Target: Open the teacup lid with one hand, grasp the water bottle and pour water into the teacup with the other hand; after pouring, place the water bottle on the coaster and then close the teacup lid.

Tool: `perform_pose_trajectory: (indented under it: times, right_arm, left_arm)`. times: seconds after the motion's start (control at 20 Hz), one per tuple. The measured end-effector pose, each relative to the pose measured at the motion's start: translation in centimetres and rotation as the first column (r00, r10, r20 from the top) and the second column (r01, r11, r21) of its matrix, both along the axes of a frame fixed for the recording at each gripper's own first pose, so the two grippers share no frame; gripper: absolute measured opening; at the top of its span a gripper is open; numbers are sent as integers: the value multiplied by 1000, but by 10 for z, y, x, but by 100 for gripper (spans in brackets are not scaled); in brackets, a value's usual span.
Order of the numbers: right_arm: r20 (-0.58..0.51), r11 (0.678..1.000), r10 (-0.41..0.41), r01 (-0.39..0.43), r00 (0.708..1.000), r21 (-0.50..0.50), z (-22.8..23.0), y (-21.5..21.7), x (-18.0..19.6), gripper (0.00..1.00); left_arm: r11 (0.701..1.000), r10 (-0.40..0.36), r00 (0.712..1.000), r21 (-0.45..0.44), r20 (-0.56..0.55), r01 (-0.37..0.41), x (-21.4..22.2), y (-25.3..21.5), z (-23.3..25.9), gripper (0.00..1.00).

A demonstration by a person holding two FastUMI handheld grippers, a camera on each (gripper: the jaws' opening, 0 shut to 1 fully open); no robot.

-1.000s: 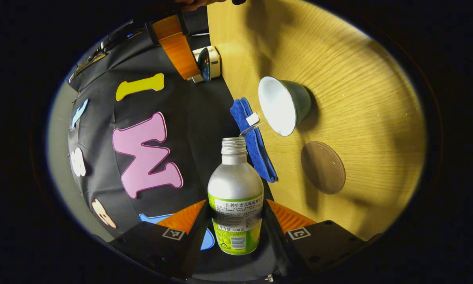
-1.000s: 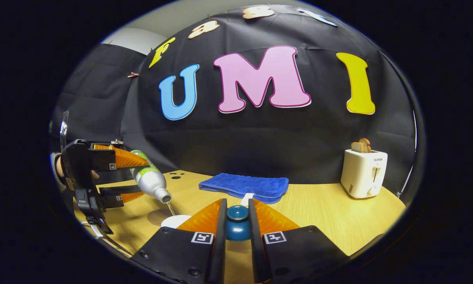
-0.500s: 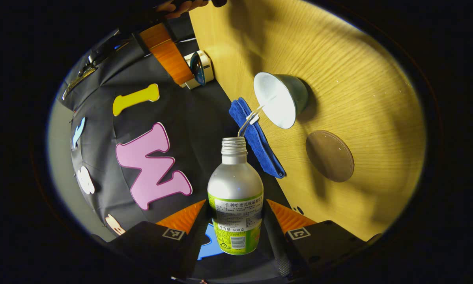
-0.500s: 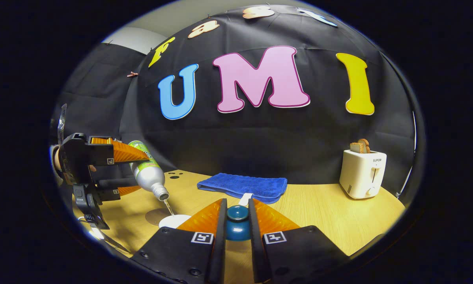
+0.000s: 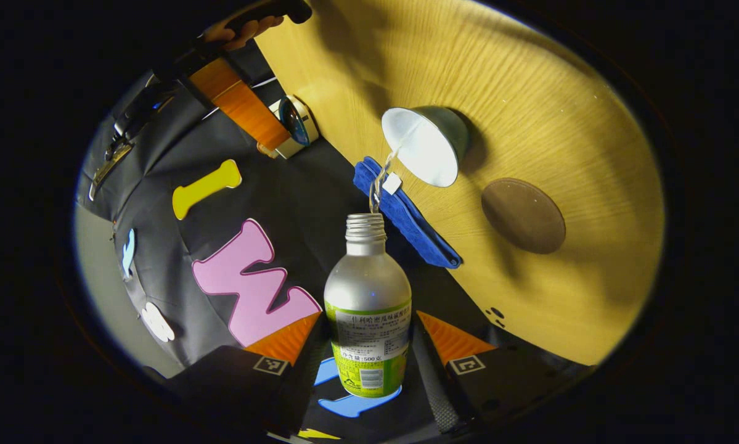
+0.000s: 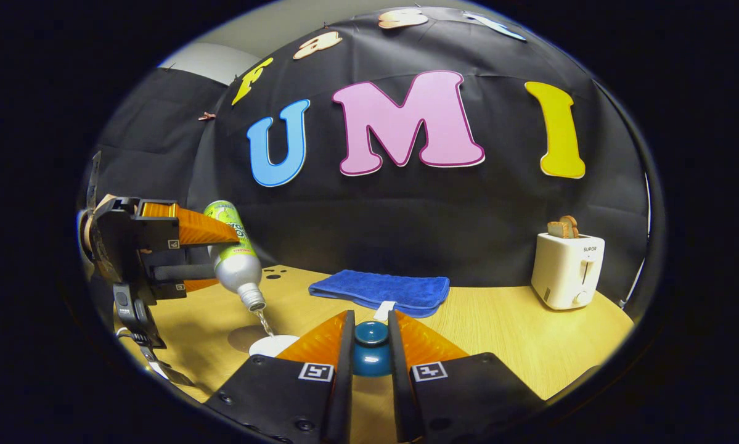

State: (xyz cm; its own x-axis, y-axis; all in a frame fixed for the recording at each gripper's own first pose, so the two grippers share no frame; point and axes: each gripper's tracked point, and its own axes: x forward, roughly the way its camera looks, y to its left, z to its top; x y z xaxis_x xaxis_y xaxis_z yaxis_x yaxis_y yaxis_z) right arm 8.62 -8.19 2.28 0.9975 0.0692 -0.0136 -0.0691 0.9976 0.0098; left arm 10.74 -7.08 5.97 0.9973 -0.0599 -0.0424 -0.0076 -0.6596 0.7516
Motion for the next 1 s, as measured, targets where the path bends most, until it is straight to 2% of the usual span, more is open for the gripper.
perform_pose_trajectory:
  times: [0.25,0.5,0.75,0.85,0.95,1.0]
  right_arm:
    - [-1,1000,0,0,1000,2,0,0,0,31]
    - [5,1000,2,-2,1000,9,2,0,-1,31]
    - [4,1000,5,-5,1000,19,3,0,-2,31]
    - [0,1000,11,-11,1000,28,2,1,-2,31]
    - [-5,999,22,-22,1000,49,2,3,-2,31]
    - [-7,998,26,-25,1000,60,1,4,-2,31]
  left_arm:
    - [996,-18,1000,93,5,18,0,-9,10,79]
    - [990,-14,1000,143,5,13,3,-11,8,79]
    - [993,1,1000,122,2,-1,5,-6,4,79]
    - [998,-2,1000,56,-1,2,4,-9,2,80]
    - [991,-14,1000,-130,-21,12,3,-15,-5,79]
    - [965,-23,999,-263,-45,11,3,-18,-14,79]
